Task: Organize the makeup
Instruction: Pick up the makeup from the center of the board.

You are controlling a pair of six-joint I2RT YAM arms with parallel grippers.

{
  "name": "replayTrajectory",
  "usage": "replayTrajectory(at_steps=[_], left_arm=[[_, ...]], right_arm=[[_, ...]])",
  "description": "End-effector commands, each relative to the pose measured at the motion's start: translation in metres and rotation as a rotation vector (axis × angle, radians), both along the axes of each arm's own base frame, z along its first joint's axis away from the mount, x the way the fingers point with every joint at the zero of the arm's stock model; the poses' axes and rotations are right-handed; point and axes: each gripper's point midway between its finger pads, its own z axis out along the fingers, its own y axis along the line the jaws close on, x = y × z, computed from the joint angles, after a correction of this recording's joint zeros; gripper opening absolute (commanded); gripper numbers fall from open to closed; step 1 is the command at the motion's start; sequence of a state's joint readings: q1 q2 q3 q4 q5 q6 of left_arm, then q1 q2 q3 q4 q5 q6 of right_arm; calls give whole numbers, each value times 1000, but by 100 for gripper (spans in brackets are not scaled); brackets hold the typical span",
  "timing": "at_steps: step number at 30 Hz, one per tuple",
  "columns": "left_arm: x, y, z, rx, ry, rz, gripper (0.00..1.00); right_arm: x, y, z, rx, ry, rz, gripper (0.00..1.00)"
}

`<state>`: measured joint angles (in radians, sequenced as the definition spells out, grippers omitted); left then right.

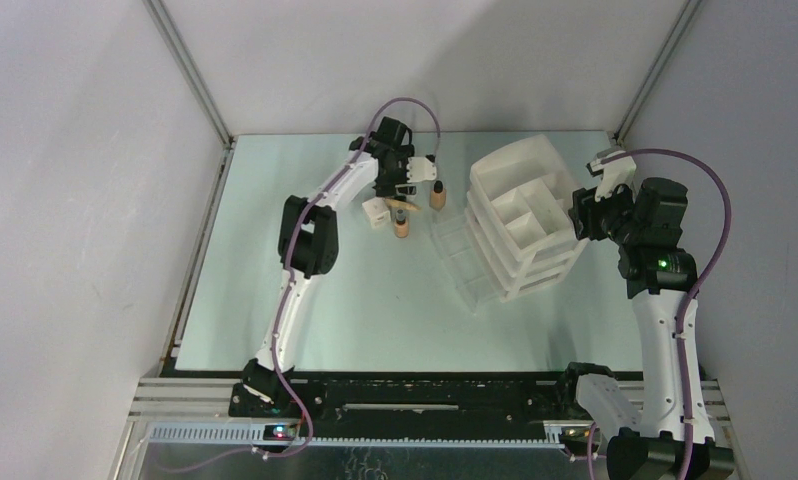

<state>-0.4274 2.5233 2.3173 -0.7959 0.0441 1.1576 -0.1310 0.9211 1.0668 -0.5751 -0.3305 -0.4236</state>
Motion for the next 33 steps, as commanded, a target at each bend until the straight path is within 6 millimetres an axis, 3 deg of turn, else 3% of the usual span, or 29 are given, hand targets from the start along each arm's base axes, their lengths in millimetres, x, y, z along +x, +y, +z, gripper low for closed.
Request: replayTrajectory(at_steps=[1,10,21,27,33], left_arm=[[6,-4,-1,68,-31,-82,80],[-12,0,-12,148,40,-239,73],[-26,6,-7,150,73,-278,39],[-37,12,6,108,84,-255,26],[-39,20,46,22,26,-172,21]], right_arm=[[2,-2,5,-15,-28,1,59],[2,-3,5,-14,-25,0,58],[2,-2,4,-15,-24,1,56],[2,-2,5,-13,-25,3,54],[1,-1,7,-12,-33,8,54]])
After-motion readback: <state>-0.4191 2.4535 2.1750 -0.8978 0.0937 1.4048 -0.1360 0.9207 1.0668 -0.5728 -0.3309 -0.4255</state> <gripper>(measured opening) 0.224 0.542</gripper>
